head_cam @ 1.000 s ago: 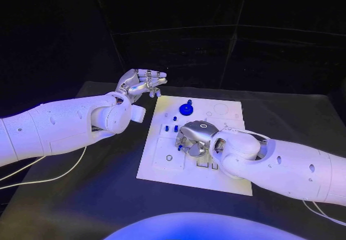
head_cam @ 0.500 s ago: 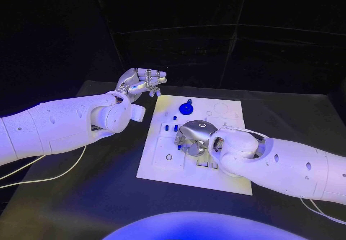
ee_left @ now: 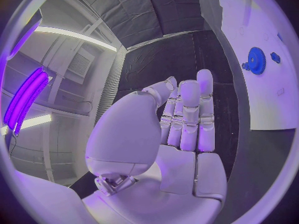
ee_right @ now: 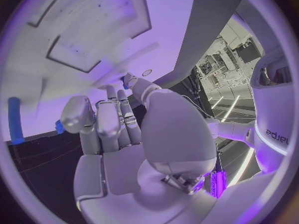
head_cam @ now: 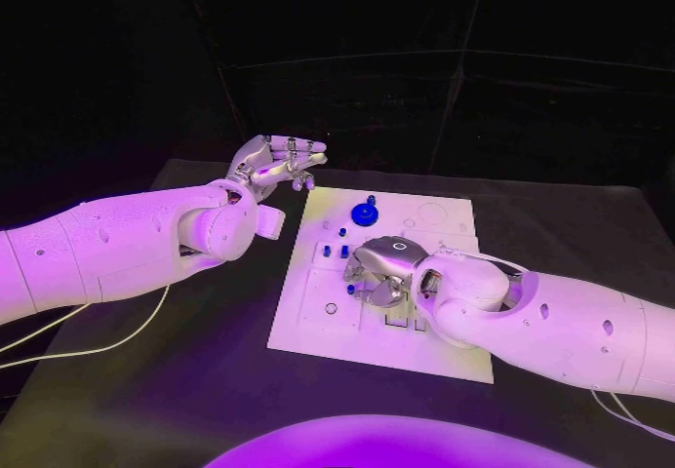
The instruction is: Assemble the parts on the task board
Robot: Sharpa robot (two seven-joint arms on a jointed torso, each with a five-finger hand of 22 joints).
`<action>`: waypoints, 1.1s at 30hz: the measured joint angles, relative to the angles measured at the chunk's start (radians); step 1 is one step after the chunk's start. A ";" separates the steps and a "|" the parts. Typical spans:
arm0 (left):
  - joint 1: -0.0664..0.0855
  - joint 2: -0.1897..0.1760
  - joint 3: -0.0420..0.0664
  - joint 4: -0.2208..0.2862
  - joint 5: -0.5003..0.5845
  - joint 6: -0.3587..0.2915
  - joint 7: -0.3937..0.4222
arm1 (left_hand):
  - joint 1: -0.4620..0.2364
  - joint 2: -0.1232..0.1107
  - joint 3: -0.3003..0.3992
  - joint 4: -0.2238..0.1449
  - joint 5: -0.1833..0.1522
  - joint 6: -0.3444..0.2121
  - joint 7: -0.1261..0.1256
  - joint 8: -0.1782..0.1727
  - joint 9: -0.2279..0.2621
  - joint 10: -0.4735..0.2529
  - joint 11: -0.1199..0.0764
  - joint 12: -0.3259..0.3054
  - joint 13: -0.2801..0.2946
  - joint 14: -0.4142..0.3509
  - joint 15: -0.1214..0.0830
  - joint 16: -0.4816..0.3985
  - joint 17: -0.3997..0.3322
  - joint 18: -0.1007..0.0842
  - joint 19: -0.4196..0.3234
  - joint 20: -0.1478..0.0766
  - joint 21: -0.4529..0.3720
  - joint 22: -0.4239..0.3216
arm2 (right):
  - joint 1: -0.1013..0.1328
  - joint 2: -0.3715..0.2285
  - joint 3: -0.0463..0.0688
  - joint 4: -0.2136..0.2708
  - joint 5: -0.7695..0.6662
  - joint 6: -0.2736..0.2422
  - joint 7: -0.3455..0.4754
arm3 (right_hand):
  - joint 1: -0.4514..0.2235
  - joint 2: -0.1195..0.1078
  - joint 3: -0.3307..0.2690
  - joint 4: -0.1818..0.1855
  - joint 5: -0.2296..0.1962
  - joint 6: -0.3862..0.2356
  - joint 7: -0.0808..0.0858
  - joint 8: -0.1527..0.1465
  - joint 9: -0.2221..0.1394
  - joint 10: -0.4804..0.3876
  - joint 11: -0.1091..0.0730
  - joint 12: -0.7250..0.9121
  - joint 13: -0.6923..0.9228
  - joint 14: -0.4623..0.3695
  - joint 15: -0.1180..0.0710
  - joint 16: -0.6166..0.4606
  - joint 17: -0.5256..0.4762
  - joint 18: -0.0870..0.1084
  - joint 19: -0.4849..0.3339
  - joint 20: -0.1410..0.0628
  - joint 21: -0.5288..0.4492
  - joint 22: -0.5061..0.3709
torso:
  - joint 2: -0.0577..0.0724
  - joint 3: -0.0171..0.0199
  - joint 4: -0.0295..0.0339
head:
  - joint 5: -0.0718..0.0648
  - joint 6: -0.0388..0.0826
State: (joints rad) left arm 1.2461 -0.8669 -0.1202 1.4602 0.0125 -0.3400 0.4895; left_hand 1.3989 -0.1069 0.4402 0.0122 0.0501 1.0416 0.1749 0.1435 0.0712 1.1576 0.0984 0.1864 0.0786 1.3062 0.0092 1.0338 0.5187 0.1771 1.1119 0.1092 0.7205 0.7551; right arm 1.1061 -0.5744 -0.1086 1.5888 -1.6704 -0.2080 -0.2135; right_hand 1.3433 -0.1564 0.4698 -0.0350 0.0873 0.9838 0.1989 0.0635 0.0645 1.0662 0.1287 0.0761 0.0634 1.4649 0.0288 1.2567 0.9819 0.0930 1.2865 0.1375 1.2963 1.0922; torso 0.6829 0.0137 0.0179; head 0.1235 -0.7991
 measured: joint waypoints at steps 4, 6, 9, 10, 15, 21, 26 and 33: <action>0.000 -0.002 0.000 0.000 0.000 0.001 -0.001 | 0.000 0.000 0.000 0.000 0.000 0.000 0.000 0.000 0.000 0.000 0.000 0.000 0.000 0.000 0.000 0.000 0.000 0.000 0.000 0.000 0.000 0.000 | 0.000 -0.038 0.000 0.034 0.004 -0.020 0.005 | 0.000 0.000 -0.007 0.001 0.005 0.000 0.000 0.000 0.002 0.000 0.000 0.010 0.000 0.000 0.000 0.000 -0.003 0.000 0.000 0.000 0.000 0.002 | 0.000 0.0006 -0.0001 | 0.001 0.002; 0.000 -0.003 0.000 0.000 0.000 0.001 -0.001 | 0.000 0.000 0.000 0.000 0.000 0.000 0.000 0.000 0.000 0.000 0.000 0.000 0.000 0.000 0.000 0.000 0.000 0.000 0.000 0.000 0.000 0.000 | 0.000 -0.069 0.000 0.062 0.009 -0.032 0.008 | 0.000 0.000 -0.010 -0.001 0.006 0.000 0.000 0.000 0.002 0.000 0.000 0.012 0.001 0.000 0.000 0.000 -0.003 0.000 0.000 0.000 0.000 0.003 | -0.001 0.0006 -0.0009 | 0.000 0.004; 0.000 -0.003 0.000 -0.001 0.000 0.002 -0.002 | 0.000 0.000 0.000 0.000 0.000 0.000 0.000 0.000 0.000 0.000 0.000 0.000 0.000 0.000 0.000 0.000 0.000 0.000 0.000 0.000 0.000 0.000 | 0.012 -0.109 0.000 0.089 0.021 -0.045 0.010 | 0.000 0.000 -0.015 0.002 0.006 0.002 -0.003 0.000 0.003 0.000 0.000 0.017 0.001 0.000 0.000 -0.003 -0.009 0.000 0.000 0.000 0.000 0.001 | -0.001 0.0006 -0.0013 | -0.004 0.008; 0.000 -0.004 0.000 -0.001 0.000 0.002 -0.002 | 0.000 0.000 0.000 0.000 0.000 0.000 0.000 0.000 0.000 0.000 0.000 0.000 0.000 0.000 0.000 0.000 -0.001 0.000 0.000 0.000 0.000 0.000 | 0.025 -0.127 0.001 0.098 0.031 -0.049 0.012 | 0.000 0.000 -0.022 0.003 0.008 0.004 -0.004 0.000 0.003 0.000 0.000 0.017 0.001 0.000 0.000 -0.005 -0.011 0.000 0.000 0.000 -0.001 -0.002 | -0.002 0.0006 -0.0017 | -0.006 0.009; 0.000 -0.004 0.000 -0.003 0.000 0.002 -0.003 | 0.000 0.000 0.000 0.000 0.000 0.000 0.000 0.000 0.000 0.000 0.000 0.000 0.000 0.000 0.000 0.000 -0.002 0.000 0.000 0.000 0.000 0.000 | 0.096 -0.201 0.012 0.107 0.083 -0.056 0.013 | -0.013 -0.013 -0.072 0.010 0.037 -0.002 -0.010 0.000 0.003 -0.016 -0.007 0.023 0.001 0.000 0.000 -0.005 -0.014 0.000 -0.002 -0.003 -0.013 -0.014 | -0.002 0.0007 -0.0026 | -0.019 0.019; 0.000 -0.002 0.000 -0.006 0.000 0.004 -0.004 | 0.000 0.000 0.000 0.000 0.000 0.000 0.000 0.000 0.000 0.000 0.000 0.000 0.000 0.000 0.000 0.000 -0.002 0.000 0.000 0.000 0.000 0.000 | 0.145 -0.262 0.016 0.097 0.129 -0.040 0.011 | -0.013 -0.013 -0.158 0.021 0.067 -0.020 -0.028 0.000 0.003 -0.056 -0.016 0.034 0.001 -0.003 -0.003 -0.016 -0.032 0.016 -0.027 -0.009 -0.044 -0.053 | -0.002 0.0006 -0.0026 | -0.033 0.030; 0.000 0.000 -0.001 -0.008 0.000 0.005 -0.005 | 0.000 0.000 0.000 0.000 0.000 0.000 0.000 0.000 0.000 0.000 0.000 0.000 0.000 0.000 0.000 0.000 -0.002 0.000 0.000 0.000 0.000 -0.001 | 0.164 -0.300 0.017 0.085 0.147 0.014 0.001 | 0.005 0.005 -0.272 0.041 0.088 -0.036 -0.037 0.000 0.003 -0.095 -0.016 0.059 0.002 -0.009 -0.009 -0.041 -0.072 0.016 -0.043 -0.007 -0.078 -0.096 | 0.000 0.0005 -0.0015 | -0.041 0.035; 0.000 0.004 -0.001 -0.008 0.000 0.007 -0.006 | 0.000 0.000 0.000 0.000 0.000 0.000 0.000 0.000 0.000 0.000 0.000 0.000 0.000 0.000 0.000 0.000 -0.002 0.000 0.000 0.000 0.000 -0.001 | 0.168 -0.305 0.016 0.084 0.148 0.091 -0.013 | 0.025 0.025 -0.337 0.053 0.090 -0.042 -0.042 0.000 0.003 -0.104 -0.018 0.080 0.002 -0.013 -0.006 -0.041 -0.075 0.016 -0.043 -0.007 -0.080 -0.102 | 0.001 0.0002 -0.0012 | -0.047 0.038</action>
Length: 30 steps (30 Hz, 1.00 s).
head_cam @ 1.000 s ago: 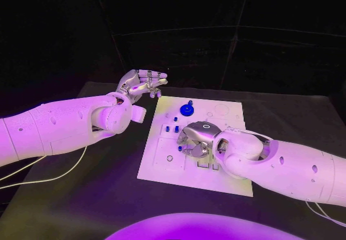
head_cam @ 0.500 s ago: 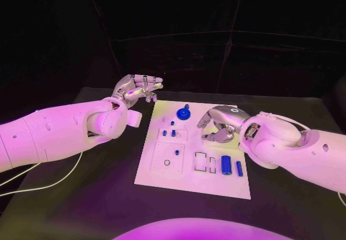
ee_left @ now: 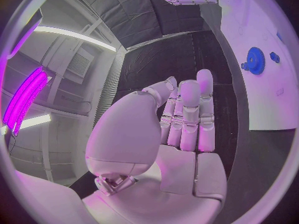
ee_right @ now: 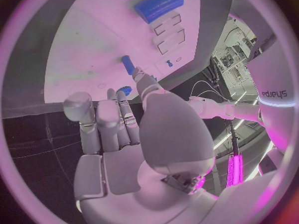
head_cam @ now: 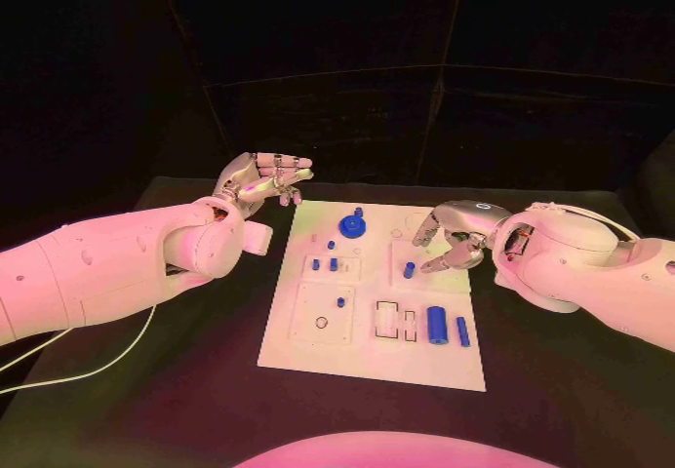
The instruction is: Assemble the parts on the task board
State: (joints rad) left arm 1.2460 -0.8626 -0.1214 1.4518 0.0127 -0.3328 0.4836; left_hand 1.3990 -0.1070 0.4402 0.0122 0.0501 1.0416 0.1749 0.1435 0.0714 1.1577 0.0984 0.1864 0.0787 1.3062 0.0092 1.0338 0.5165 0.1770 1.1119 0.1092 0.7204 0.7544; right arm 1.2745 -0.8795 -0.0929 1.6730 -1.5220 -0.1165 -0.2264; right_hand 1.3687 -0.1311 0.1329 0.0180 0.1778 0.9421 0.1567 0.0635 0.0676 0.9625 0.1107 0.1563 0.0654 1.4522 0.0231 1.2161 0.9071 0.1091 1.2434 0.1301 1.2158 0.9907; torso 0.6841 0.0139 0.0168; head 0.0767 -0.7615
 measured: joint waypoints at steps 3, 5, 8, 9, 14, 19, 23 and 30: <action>0.000 0.001 0.000 0.000 0.000 0.001 0.000 | 0.000 0.000 0.000 0.000 0.000 0.000 0.000 0.000 0.000 0.000 0.000 0.000 0.000 0.000 0.000 0.000 0.000 0.000 0.000 0.000 0.000 0.000 | 0.000 0.011 -0.001 0.000 -0.001 0.030 -0.005 | 0.015 0.009 -0.001 0.001 0.004 -0.001 -0.001 0.000 0.000 0.000 0.000 0.005 0.000 0.000 0.000 0.000 -0.002 0.000 0.000 0.000 -0.003 -0.001 | 0.001 0.0000 0.0012 | -0.002 0.000; 0.000 0.001 0.000 0.000 0.000 0.002 0.000 | 0.000 0.000 0.000 0.000 0.000 0.000 0.000 0.000 0.000 0.000 0.000 0.000 0.000 0.000 0.000 0.000 0.000 0.000 0.000 0.000 0.000 0.000 | 0.000 0.020 -0.001 -0.001 -0.001 0.044 -0.007 | 0.016 0.011 -0.007 0.001 0.004 -0.001 -0.001 0.000 0.000 0.000 0.000 0.010 0.000 0.000 0.000 0.000 -0.004 0.000 0.000 0.000 -0.004 -0.001 | 0.001 0.0000 0.0012 | -0.002 -0.001; 0.000 0.002 0.000 0.001 0.000 0.002 -0.001 | 0.000 0.000 0.000 0.000 0.000 0.000 0.000 0.000 0.000 0.000 0.000 0.000 0.000 0.000 0.000 0.000 0.000 0.000 0.000 0.000 0.000 0.000 | -0.003 0.032 -0.002 -0.006 -0.002 0.062 -0.009 | 0.031 0.025 -0.009 -0.002 0.004 -0.001 -0.001 0.000 0.000 0.002 -0.002 0.025 0.002 0.000 0.000 -0.006 -0.006 0.000 0.000 0.000 -0.004 -0.001 | 0.001 0.0001 0.0013 | -0.002 -0.002; 0.000 0.002 0.000 0.001 0.000 0.003 -0.001 | 0.000 0.000 0.000 0.000 0.000 0.000 0.000 0.000 0.000 0.000 0.000 0.000 0.000 0.000 0.000 0.000 0.000 0.000 0.000 0.000 0.000 0.000 | -0.005 0.035 -0.002 -0.007 -0.003 0.068 -0.010 | 0.038 0.030 -0.009 -0.002 0.007 -0.001 -0.001 0.000 0.000 0.012 -0.007 0.033 0.003 0.000 0.000 -0.006 -0.008 0.000 0.002 -0.002 -0.004 0.000 | 0.001 0.0001 0.0014 | -0.002 -0.002; 0.000 0.002 0.000 0.001 0.000 0.003 -0.001 | 0.000 0.000 0.000 0.000 0.000 0.000 0.000 0.000 0.000 0.000 0.000 0.000 0.000 0.000 0.000 0.000 0.000 0.000 0.000 0.000 -0.004 0.000 | -0.010 0.052 -0.005 -0.013 -0.008 0.088 -0.013 | 0.061 0.053 -0.009 -0.002 0.012 -0.001 -0.001 0.000 0.000 0.056 -0.015 0.049 0.002 0.002 -0.009 -0.011 -0.012 0.000 0.022 -0.014 0.011 0.028 | 0.001 0.0001 0.0016 | -0.002 -0.002; 0.000 0.003 0.000 0.002 0.000 0.004 -0.001 | 0.000 0.000 0.000 0.000 0.000 0.000 0.000 0.000 0.000 0.000 0.000 0.000 0.000 0.000 0.000 0.000 0.000 0.000 0.000 0.000 -0.004 0.000 | -0.014 0.068 -0.005 -0.024 -0.013 0.095 -0.014 | 0.080 0.072 0.014 -0.007 -0.009 0.002 -0.004 0.000 0.000 0.088 -0.019 0.049 -0.002 0.008 -0.015 -0.002 0.008 0.000 0.038 -0.020 0.028 0.052 | 0.000 0.0001 0.0017 | -0.002 -0.002; 0.000 0.003 0.000 0.002 0.000 0.005 -0.001 | 0.000 0.000 0.000 0.000 0.000 0.000 0.000 0.000 0.000 0.000 0.000 0.000 0.000 0.000 0.000 0.000 0.000 0.000 0.000 0.000 -0.004 0.000 | -0.016 0.075 -0.006 -0.033 -0.019 0.101 -0.018 | 0.088 0.080 0.043 -0.010 -0.017 0.019 -0.003 0.006 0.001 0.111 -0.021 0.049 -0.003 0.011 -0.018 0.003 0.015 0.000 0.042 -0.023 0.035 0.062 | 0.000 0.0001 0.0018 | -0.003 -0.002; 0.000 0.003 0.000 0.002 0.000 0.005 -0.002 | 0.000 0.000 0.000 0.000 0.000 0.000 0.000 0.000 0.000 0.000 0.000 0.000 0.000 0.000 0.000 0.000 0.000 0.000 0.000 0.000 -0.004 0.000 | -0.021 0.085 -0.006 -0.042 -0.030 0.111 -0.024 | 0.088 0.080 0.087 -0.009 -0.023 0.063 -0.003 0.014 0.004 0.143 -0.023 0.035 -0.003 0.011 -0.018 0.009 0.021 0.000 0.049 -0.023 0.045 0.076 | 0.000 0.0004 0.0017 | -0.003 -0.003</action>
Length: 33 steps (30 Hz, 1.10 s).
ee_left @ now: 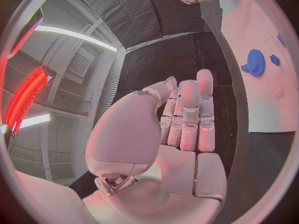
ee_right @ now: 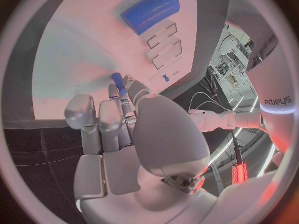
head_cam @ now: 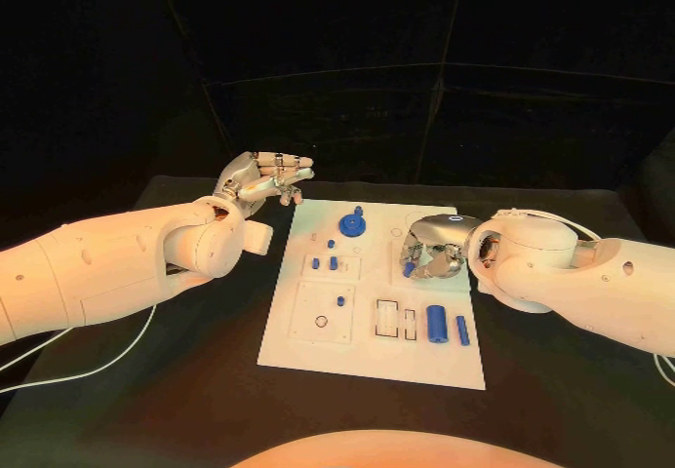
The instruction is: Assemble the parts on the task board
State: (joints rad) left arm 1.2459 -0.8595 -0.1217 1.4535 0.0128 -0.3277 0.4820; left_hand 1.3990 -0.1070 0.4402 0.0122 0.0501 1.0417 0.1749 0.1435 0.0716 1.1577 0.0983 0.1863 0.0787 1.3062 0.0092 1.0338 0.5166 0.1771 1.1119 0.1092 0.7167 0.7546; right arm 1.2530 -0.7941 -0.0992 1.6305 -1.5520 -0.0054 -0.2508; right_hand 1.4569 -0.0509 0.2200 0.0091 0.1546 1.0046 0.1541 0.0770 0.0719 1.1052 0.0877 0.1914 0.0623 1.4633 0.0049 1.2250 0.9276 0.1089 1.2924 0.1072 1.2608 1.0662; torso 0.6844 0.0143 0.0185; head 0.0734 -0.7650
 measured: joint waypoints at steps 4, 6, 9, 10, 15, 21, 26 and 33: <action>0.000 0.000 0.000 0.000 0.000 0.000 0.000 | 0.000 0.000 0.000 0.000 0.000 0.000 0.000 0.000 0.000 0.000 0.000 0.000 0.000 0.000 0.000 0.000 0.000 0.000 0.000 0.000 0.000 0.000 | -0.002 0.005 0.000 -0.005 -0.009 0.003 -0.004 | 0.000 0.000 0.025 -0.003 -0.012 0.018 0.000 0.004 0.000 0.016 -0.002 -0.006 0.000 0.000 0.000 0.000 0.004 0.000 0.003 -0.003 0.003 0.007 | 0.000 0.0000 -0.0002 | 0.000 -0.002; 0.000 0.000 0.000 0.000 0.000 0.000 0.000 | 0.000 0.000 0.000 0.000 0.000 0.000 0.000 0.000 0.000 0.000 0.000 0.000 0.000 0.000 0.000 0.000 0.000 0.000 0.000 0.000 0.000 0.000 | -0.003 0.008 0.000 -0.009 -0.014 0.003 -0.006 | 0.000 0.000 0.037 -0.002 -0.017 0.025 0.001 0.004 0.000 0.021 -0.004 -0.014 0.000 0.000 0.000 0.005 0.005 0.000 0.004 -0.004 0.005 0.009 | 0.000 0.0000 -0.0002 | 0.000 -0.002; 0.000 -0.001 0.000 0.000 0.000 0.001 0.000 | 0.000 0.000 0.000 0.000 0.000 0.000 0.000 0.000 0.000 0.000 0.000 0.000 0.000 0.000 0.000 0.000 0.000 0.000 0.000 0.000 0.000 0.000 | -0.006 0.013 0.000 -0.012 -0.024 0.003 -0.008 | 0.000 0.000 0.054 0.001 -0.023 0.036 0.000 0.004 0.000 0.033 -0.002 -0.021 0.000 0.000 0.000 0.005 0.006 0.000 0.007 0.000 0.005 0.013 | 0.000 0.0000 -0.0003 | 0.001 -0.003; 0.000 -0.001 0.000 0.000 0.000 0.001 0.000 | 0.000 0.000 0.000 0.000 0.000 0.000 0.000 0.000 0.000 0.000 0.000 0.000 0.000 0.000 0.000 0.000 0.000 0.000 0.000 0.000 0.000 0.000 | -0.007 0.014 0.000 -0.012 -0.026 0.003 -0.009 | 0.000 0.000 0.056 0.002 -0.023 0.036 0.000 0.004 0.000 0.033 -0.002 -0.021 0.000 0.000 0.000 0.005 0.006 0.000 0.007 0.000 0.007 0.013 | 0.000 0.0000 -0.0003 | 0.001 -0.003; 0.000 -0.001 0.000 -0.001 0.000 0.001 0.000 | 0.000 0.000 0.000 0.000 0.000 0.000 0.000 0.000 0.000 0.000 0.000 0.000 0.000 0.000 0.000 0.000 0.000 0.000 0.000 0.000 0.000 0.000 | -0.011 0.017 -0.001 -0.012 -0.037 -0.003 -0.011 | -0.006 -0.005 0.077 0.012 -0.029 0.060 -0.004 0.005 0.000 0.058 -0.009 -0.021 0.001 0.004 -0.003 0.009 0.010 0.000 0.011 -0.004 0.014 0.019 | 0.000 0.0000 -0.0006 | 0.001 -0.003; 0.000 -0.001 0.000 -0.001 0.000 0.002 -0.001 | 0.000 0.000 0.000 0.000 0.000 0.000 0.000 0.000 0.000 0.000 0.000 0.000 0.000 0.000 0.000 0.000 0.000 0.000 0.000 0.000 0.000 0.000 | -0.014 0.013 -0.002 -0.010 -0.046 -0.033 -0.012 | -0.029 -0.004 0.099 0.025 -0.033 0.089 -0.011 0.013 0.000 0.090 -0.016 -0.029 0.006 0.003 -0.011 0.013 0.006 0.000 0.025 -0.011 0.033 0.046 | 0.000 -0.0002 -0.0009 | 0.000 -0.002; 0.000 -0.002 0.000 -0.002 0.000 0.003 -0.001 | 0.000 0.000 0.000 0.000 0.000 0.000 0.000 0.000 0.000 0.000 0.000 0.004 0.000 0.000 0.000 0.000 0.002 0.000 0.000 0.000 0.000 -0.001 | -0.015 -0.007 -0.002 0.008 -0.050 -0.083 -0.013 | -0.033 0.001 0.105 0.031 -0.033 0.092 -0.011 0.013 0.002 0.097 -0.016 -0.029 0.005 0.003 -0.011 0.013 0.000 0.000 0.032 -0.011 0.039 0.058 | -0.001 0.0000 -0.0009 | 0.000 -0.002; 0.000 -0.003 0.000 -0.003 0.000 0.004 -0.001 | 0.000 0.000 0.000 0.000 0.000 0.000 0.000 0.000 0.000 0.000 0.000 0.004 0.000 0.000 0.000 0.000 0.006 0.000 0.000 0.000 0.000 -0.001 | -0.015 -0.046 -0.001 0.066 -0.061 -0.164 -0.009 | -0.033 0.001 0.114 0.032 -0.033 0.097 -0.013 0.012 0.002 0.101 -0.020 -0.038 0.005 0.003 -0.011 0.012 0.000 0.000 0.032 -0.011 0.040 0.063 | -0.001 0.0000 -0.0018 | 0.000 -0.001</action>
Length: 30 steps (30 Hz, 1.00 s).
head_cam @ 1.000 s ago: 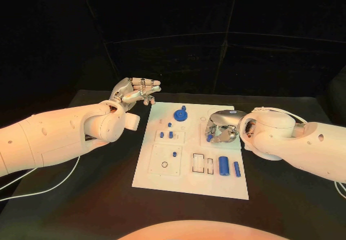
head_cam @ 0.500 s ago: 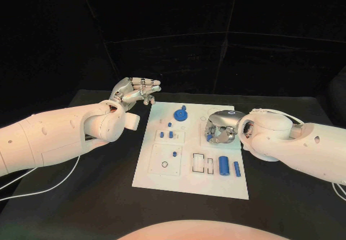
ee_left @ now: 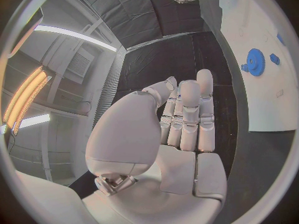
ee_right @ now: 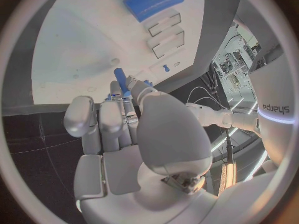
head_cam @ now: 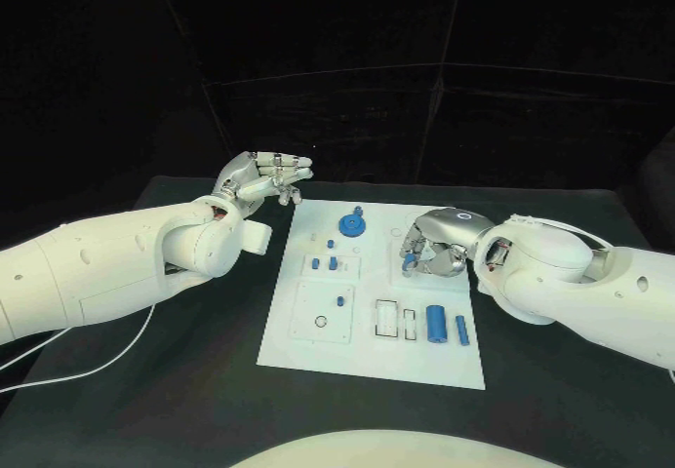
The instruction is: Assemble the parts on the task board
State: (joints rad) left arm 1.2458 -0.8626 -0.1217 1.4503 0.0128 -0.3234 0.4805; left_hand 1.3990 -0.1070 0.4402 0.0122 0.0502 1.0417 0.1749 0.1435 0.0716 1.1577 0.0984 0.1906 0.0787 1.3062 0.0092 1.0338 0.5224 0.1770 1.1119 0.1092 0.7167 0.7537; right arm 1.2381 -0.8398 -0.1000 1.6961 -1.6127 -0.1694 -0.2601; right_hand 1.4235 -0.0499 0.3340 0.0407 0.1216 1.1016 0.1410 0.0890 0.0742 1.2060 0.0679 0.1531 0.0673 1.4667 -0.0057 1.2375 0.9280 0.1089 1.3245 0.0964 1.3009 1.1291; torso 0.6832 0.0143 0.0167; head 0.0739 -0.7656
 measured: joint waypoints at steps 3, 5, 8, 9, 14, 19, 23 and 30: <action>0.000 0.000 0.000 -0.001 0.000 0.001 0.000 | 0.000 0.000 0.000 0.000 0.000 0.000 0.000 0.000 0.000 0.000 0.000 0.000 0.000 0.000 0.000 0.000 0.000 0.000 0.000 0.000 0.000 0.000 | 0.001 -0.011 0.001 0.027 -0.004 -0.029 0.003 | 0.000 0.000 0.004 -0.004 0.000 0.000 0.000 0.000 0.000 0.000 0.000 0.000 0.000 0.000 0.000 0.000 0.001 0.000 0.004 -0.004 0.004 0.003 | 0.000 0.0000 0.0001 | -0.001 0.000; 0.000 0.001 0.000 -0.002 0.000 0.002 0.000 | 0.000 0.000 0.000 0.000 0.000 0.000 0.000 0.000 0.000 0.000 0.000 0.000 0.000 0.000 0.000 0.000 0.000 0.000 0.000 0.000 0.000 0.000 | 0.001 -0.015 0.001 0.048 -0.006 -0.048 0.006 | 0.000 0.000 0.007 -0.004 0.000 0.000 0.000 0.000 0.000 0.006 0.001 0.000 0.000 0.000 0.000 0.000 0.001 0.000 0.004 -0.004 0.004 0.004 | 0.000 0.0000 0.0004 | -0.001 0.001; 0.000 0.002 0.000 -0.002 0.000 0.003 0.000 | 0.000 0.000 0.000 0.000 0.000 0.000 0.000 0.000 0.000 0.000 0.000 0.000 0.000 0.000 0.000 0.000 0.000 0.000 0.000 0.000 0.000 0.000 | 0.001 -0.002 0.002 0.069 -0.006 -0.071 0.013 | 0.000 0.000 0.011 -0.005 0.000 0.000 0.000 -0.002 0.000 0.007 0.000 -0.004 0.000 0.000 0.000 0.000 0.002 0.000 0.004 -0.004 0.004 0.005 | 0.000 -0.0001 0.0015 | -0.001 0.002; 0.000 0.003 0.000 -0.003 0.000 0.003 0.000 | 0.000 0.000 0.000 0.000 0.000 0.000 0.000 0.000 0.000 0.000 0.000 0.000 0.000 0.000 0.000 0.000 0.000 0.000 0.000 0.000 0.000 0.000 | 0.001 0.006 0.002 0.073 -0.005 -0.077 0.016 | 0.001 -0.001 0.011 -0.005 0.000 0.000 0.000 -0.003 0.000 0.007 0.000 -0.004 0.000 0.000 0.000 0.000 0.002 0.000 0.004 -0.004 0.004 0.005 | 0.000 -0.0002 0.0018 | 0.000 0.003; 0.000 0.007 0.000 -0.003 0.000 0.004 0.000 | 0.000 0.000 0.000 0.000 0.000 0.000 0.000 0.000 0.000 0.000 0.000 0.000 0.000 0.000 0.000 0.000 0.000 0.000 0.000 0.000 0.000 0.000 | 0.000 0.067 0.002 0.079 0.003 -0.097 0.034 | 0.007 -0.007 0.028 -0.014 0.000 0.003 0.003 -0.004 -0.002 0.007 0.000 -0.011 -0.001 0.000 0.000 0.000 -0.003 0.000 0.004 -0.004 0.004 0.003 | 0.001 -0.0005 0.0024 | 0.007 0.001; 0.000 0.012 0.000 -0.006 0.000 0.005 0.000 | 0.000 0.000 0.000 0.000 0.000 0.000 0.000 0.000 0.000 0.000 0.000 0.000 0.000 0.000 0.000 0.000 0.000 0.000 0.000 0.000 0.000 0.000 | -0.027 0.153 0.002 0.076 0.007 -0.102 0.062 | 0.012 -0.012 0.031 -0.018 0.000 0.003 0.003 -0.005 -0.002 0.007 0.000 -0.016 -0.001 0.000 0.000 0.000 -0.008 0.000 0.004 -0.004 0.004 -0.001 | 0.001 -0.0012 0.0024 | 0.009 0.000; 0.000 0.017 0.000 -0.006 0.000 0.007 0.000 | 0.000 0.000 -0.003 -0.003 0.000 -0.004 -0.004 0.000 0.000 -0.004 -0.004 0.000 0.000 0.000 0.000 0.000 0.000 0.000 0.000 0.000 0.000 0.000 | -0.054 0.197 0.001 0.054 0.014 -0.098 0.086 | 0.012 -0.012 0.034 -0.021 0.000 0.003 0.003 -0.006 -0.002 0.007 0.000 -0.016 -0.001 0.000 0.000 0.000 -0.008 0.000 0.004 -0.004 0.004 -0.001 | 0.001 -0.0019 0.0024 | 0.012 -0.002; 0.000 0.021 0.000 -0.006 0.000 0.010 0.000 | 0.000 0.000 -0.003 -0.003 0.000 -0.004 -0.004 0.000 0.000 -0.004 -0.004 0.000 0.000 0.000 0.000 0.000 0.000 0.000 0.000 0.000 0.000 0.000 | -0.094 0.245 0.001 0.010 0.033 -0.079 0.124 | 0.012 -0.012 0.040 -0.021 0.000 0.003 0.004 -0.008 -0.004 0.007 0.000 -0.020 -0.001 0.000 0.000 0.000 -0.008 0.000 0.004 -0.004 0.004 -0.002 | 0.002 -0.0017 0.0018 | 0.023 -0.009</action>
State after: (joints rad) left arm 1.2457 -0.8416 -0.1219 1.4448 0.0129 -0.3139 0.4803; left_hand 1.3990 -0.1070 0.4374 0.0094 0.0502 1.0379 0.1711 0.1435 0.0717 1.1541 0.0947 0.1905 0.0788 1.3062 0.0092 1.0338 0.5222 0.1770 1.1119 0.1092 0.7168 0.7539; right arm 1.1445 -0.5949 -0.0995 1.7060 -1.5796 -0.2487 -0.1363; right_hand 1.4356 -0.0620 0.3740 0.0200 0.1215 1.1047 0.1445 0.0808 0.0704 1.2131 0.0680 0.1335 0.0662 1.4667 -0.0056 1.2373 0.9201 0.1088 1.3281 0.0928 1.3048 1.1270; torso 0.6852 0.0126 0.0185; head 0.0972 -0.7743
